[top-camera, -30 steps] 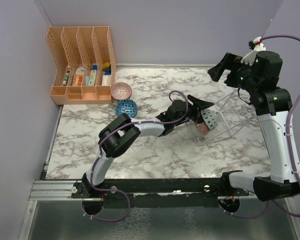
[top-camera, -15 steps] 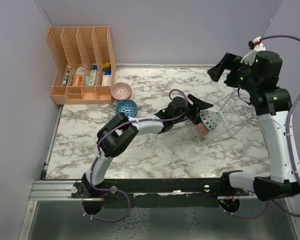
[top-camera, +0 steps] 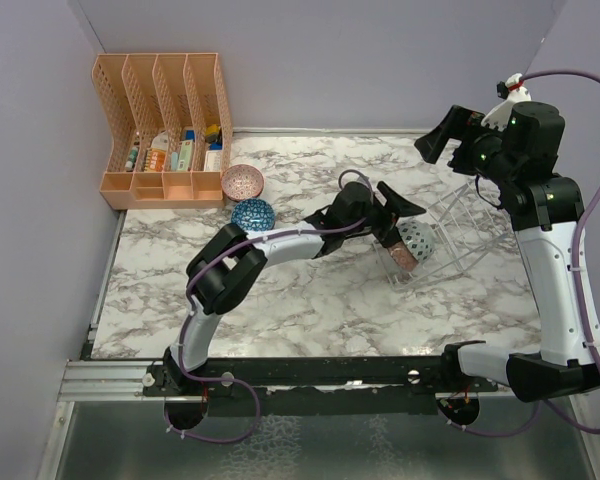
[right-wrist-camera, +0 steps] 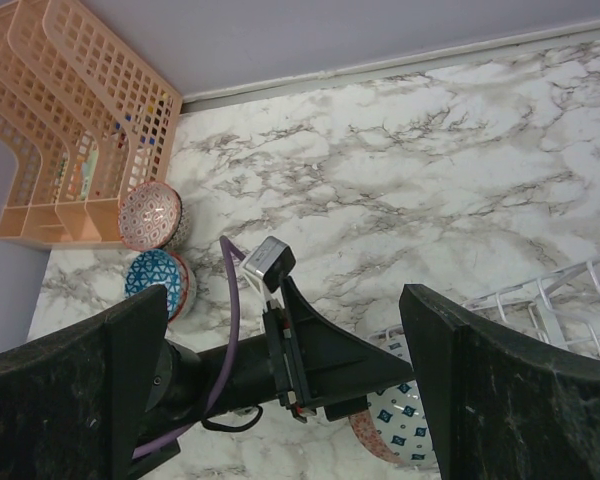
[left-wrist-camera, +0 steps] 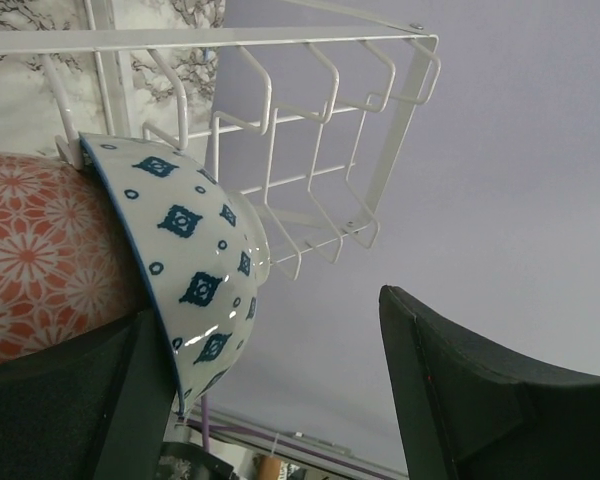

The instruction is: Load the bowls into the dish rack

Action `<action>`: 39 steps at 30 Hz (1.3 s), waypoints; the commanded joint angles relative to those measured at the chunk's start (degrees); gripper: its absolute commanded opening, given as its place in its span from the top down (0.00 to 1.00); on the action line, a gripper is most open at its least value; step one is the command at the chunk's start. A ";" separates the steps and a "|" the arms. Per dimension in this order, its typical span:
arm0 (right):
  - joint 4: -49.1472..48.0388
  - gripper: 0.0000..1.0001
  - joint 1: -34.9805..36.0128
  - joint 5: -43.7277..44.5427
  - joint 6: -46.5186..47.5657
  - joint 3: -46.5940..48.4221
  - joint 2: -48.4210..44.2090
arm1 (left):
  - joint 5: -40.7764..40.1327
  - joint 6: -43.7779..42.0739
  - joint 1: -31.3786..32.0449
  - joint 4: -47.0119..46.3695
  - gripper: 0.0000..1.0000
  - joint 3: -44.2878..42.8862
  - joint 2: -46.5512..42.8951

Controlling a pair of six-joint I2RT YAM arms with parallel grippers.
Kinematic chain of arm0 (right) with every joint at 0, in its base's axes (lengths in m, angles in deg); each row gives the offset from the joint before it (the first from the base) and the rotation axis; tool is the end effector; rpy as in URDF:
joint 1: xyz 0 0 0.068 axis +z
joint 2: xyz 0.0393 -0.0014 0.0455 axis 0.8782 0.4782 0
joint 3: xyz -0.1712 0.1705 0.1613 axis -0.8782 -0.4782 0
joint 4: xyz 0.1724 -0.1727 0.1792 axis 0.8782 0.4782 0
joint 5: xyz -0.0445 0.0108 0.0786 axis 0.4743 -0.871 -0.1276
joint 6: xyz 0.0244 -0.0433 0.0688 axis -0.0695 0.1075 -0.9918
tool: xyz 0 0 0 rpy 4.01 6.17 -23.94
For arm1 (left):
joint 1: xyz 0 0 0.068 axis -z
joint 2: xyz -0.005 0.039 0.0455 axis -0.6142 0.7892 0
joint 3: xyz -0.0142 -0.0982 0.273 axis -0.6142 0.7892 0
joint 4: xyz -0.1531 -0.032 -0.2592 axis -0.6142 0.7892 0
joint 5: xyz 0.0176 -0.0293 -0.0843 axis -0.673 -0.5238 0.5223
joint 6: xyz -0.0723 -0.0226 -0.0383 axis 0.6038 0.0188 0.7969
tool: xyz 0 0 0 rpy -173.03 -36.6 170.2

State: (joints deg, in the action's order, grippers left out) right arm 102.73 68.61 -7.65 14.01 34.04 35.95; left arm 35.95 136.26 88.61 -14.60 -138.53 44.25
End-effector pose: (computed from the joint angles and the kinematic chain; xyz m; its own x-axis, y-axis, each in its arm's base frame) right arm 0.3006 0.0485 0.4961 -0.4418 0.3378 -0.8311 -0.0880 0.9056 0.4148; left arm 0.3463 -0.4542 0.2064 -0.8854 -0.4317 0.1722 -0.2449 0.1185 -0.9623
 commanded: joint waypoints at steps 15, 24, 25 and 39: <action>-1.84 0.00 0.29 -0.67 0.81 0.99 -0.14 | 3.84 -7.31 -2.67 10.16 0.15 1.11 -6.62; -1.64 0.00 0.28 -0.91 0.90 1.48 -0.14 | 3.54 -9.98 -4.21 11.70 0.11 3.40 -10.60; -1.75 0.00 0.29 -1.00 0.90 1.39 -0.14 | 3.42 -10.24 -4.49 11.86 0.11 3.89 -11.19; -0.78 0.01 0.27 -0.41 1.25 1.77 0.06 | 1.72 -13.46 -6.70 13.48 0.10 17.69 -19.75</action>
State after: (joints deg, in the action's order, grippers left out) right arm 102.41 68.59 -7.72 14.29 34.04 35.98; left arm 38.40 123.45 82.03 -0.94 -123.82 26.79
